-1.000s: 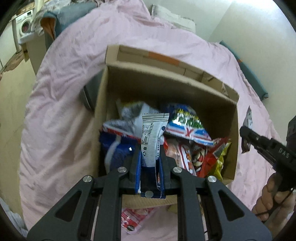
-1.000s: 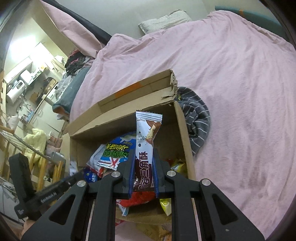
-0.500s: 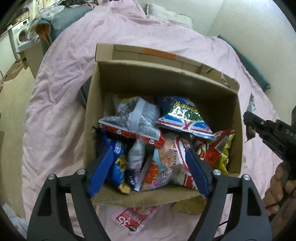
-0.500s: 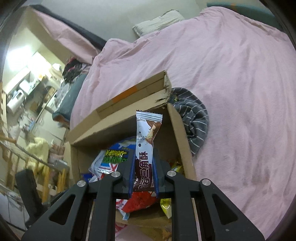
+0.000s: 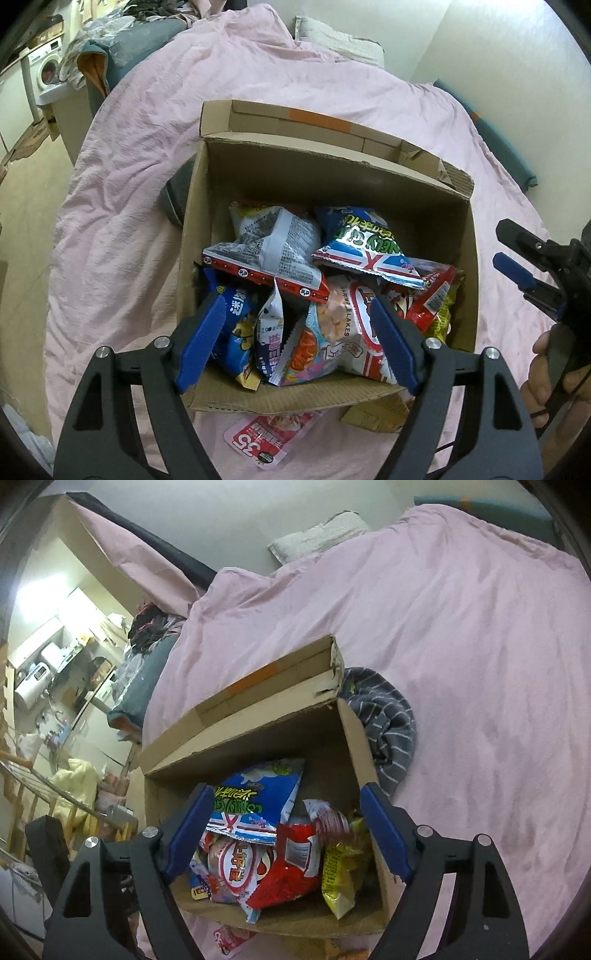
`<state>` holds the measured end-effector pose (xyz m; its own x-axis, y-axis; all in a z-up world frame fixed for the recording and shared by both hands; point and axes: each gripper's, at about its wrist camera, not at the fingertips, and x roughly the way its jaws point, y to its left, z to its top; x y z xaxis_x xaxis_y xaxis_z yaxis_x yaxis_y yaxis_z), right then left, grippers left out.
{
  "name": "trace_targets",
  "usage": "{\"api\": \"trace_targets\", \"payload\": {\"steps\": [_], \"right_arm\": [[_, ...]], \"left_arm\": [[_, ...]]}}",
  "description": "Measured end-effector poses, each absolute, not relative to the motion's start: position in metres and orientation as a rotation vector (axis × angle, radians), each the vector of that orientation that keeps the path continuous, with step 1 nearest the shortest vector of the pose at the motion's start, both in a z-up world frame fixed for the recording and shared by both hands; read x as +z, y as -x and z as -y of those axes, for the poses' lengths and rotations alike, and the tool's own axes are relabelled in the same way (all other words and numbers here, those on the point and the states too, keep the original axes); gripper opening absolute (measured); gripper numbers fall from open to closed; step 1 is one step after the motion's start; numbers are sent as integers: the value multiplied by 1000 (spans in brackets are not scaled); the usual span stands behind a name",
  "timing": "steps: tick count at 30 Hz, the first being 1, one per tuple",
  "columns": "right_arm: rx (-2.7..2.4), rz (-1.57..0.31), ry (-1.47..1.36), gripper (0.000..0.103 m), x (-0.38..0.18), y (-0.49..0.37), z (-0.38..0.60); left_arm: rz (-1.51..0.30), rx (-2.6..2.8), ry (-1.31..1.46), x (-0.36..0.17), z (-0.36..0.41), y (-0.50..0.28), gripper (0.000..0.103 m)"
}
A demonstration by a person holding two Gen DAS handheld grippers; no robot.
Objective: Organize snacks
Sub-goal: 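Open both tools to release the snacks into the box, then withdraw both tools from the box toward the remaining snacks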
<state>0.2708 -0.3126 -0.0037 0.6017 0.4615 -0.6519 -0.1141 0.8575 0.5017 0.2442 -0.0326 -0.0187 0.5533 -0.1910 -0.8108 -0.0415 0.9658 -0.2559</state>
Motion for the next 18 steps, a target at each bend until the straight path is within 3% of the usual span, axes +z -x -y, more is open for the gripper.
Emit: {"api": "trace_targets", "payload": {"steps": [18], "right_arm": [[344, -886, -464, 84, -4, -259, 318]], "left_arm": [[-938, -55, 207, -8, 31, -232, 78]]}}
